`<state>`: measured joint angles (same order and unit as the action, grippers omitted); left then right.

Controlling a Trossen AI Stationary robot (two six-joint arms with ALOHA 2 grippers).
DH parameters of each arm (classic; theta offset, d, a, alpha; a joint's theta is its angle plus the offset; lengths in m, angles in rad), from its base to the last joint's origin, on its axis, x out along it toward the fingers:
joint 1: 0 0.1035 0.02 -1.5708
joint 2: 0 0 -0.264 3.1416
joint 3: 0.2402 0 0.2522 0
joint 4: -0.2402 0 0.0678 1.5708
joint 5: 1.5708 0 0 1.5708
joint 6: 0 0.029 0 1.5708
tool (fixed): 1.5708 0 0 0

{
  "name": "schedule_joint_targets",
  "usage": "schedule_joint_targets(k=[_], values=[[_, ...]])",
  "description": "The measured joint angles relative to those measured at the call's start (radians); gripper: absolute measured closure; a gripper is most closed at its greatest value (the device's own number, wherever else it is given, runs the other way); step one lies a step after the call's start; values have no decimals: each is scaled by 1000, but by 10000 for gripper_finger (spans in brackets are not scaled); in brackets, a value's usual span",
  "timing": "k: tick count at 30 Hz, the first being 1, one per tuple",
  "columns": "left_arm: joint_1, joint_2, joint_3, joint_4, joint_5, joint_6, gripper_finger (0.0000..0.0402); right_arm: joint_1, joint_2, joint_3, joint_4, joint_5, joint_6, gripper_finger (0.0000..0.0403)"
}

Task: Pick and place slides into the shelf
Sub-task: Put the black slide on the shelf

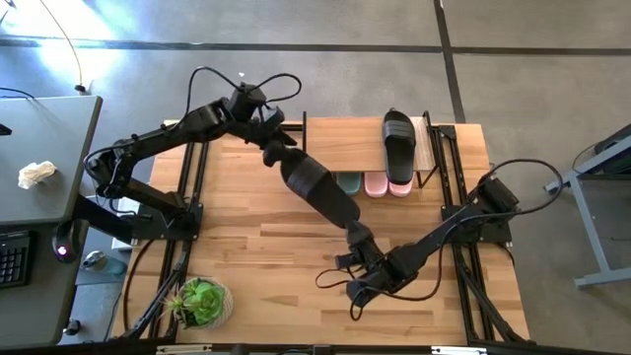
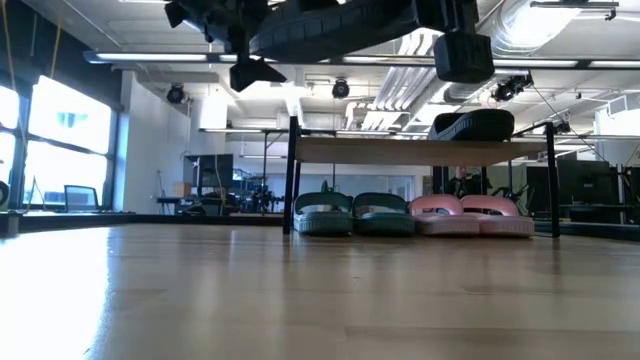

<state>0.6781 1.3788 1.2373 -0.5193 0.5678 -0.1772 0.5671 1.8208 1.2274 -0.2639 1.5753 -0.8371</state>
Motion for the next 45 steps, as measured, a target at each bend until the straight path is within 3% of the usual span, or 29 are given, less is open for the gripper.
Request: schedule_joint_targets(k=[7,14,25,38,45], values=[[16,0,0,-6,-12,24,92,-12,1,0,20,-3,27,357],[101,-1,0,-17,-8,27,94,-48,1,0,29,-6,34,357],[216,-1,0,-75,-9,24,94,-188,-17,0,45,-1,54,357],[225,-1,0,-127,3,73,94,-338,-296,2,167,3,57,357],[225,-1,0,-135,7,73,94,-298,-366,2,146,2,246,357]])
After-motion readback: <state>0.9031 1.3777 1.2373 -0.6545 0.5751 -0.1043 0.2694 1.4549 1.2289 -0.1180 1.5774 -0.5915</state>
